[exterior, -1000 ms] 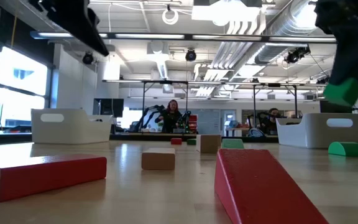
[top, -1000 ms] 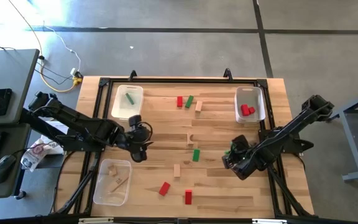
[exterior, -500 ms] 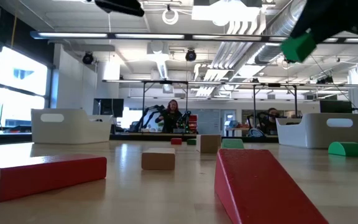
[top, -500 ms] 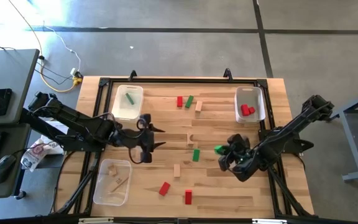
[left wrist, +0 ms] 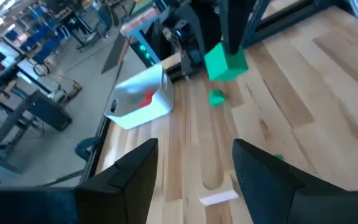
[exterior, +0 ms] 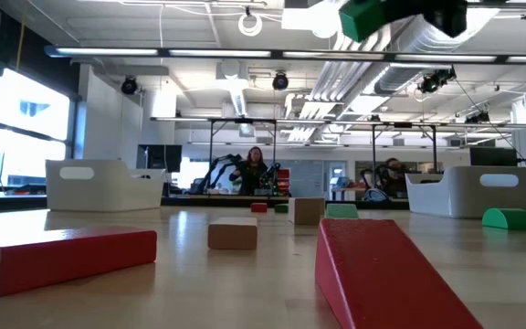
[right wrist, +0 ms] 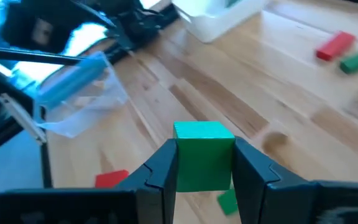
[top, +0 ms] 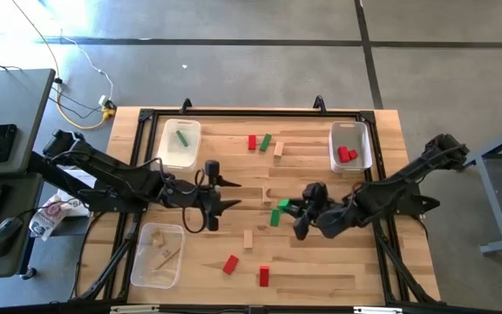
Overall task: Sort & place blocks by color
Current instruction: Put the green block into the white bin
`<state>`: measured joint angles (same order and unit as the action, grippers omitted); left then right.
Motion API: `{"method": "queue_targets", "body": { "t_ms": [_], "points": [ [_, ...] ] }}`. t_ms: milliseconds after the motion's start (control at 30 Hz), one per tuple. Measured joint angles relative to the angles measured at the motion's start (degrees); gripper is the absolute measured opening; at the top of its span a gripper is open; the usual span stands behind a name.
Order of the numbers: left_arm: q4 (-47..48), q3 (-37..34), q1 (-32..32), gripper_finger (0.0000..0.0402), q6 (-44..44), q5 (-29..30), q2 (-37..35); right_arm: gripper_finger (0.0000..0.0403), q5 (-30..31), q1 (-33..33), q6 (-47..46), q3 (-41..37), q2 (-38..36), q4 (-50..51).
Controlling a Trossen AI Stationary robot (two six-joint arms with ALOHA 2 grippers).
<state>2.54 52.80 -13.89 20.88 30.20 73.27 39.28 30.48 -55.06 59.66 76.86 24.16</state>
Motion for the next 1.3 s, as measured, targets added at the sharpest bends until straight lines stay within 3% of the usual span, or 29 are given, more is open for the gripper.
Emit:
{"method": "queue_targets", "body": {
  "t_ms": [267, 533, 1300],
  "points": [
    [-6.41, 0.02, 0.0, 0.0195, 5.0, 0.35, 4.66, 0.0092, -6.11, -4.68, 11.14, 0.0, 0.0, -10.46],
    [-15.38, 0.0, 0.0, 0.0195, 9.1, 1.14, 7.66, 0.0092, -8.37, -7.26, 17.63, 0.0, 0.0, -17.8],
    [-22.82, -0.02, -0.07, 0.0195, 12.44, 2.43, 7.77, 0.0092, -15.31, -11.81, 24.12, -0.04, -0.11, -29.92]
  ]
}}
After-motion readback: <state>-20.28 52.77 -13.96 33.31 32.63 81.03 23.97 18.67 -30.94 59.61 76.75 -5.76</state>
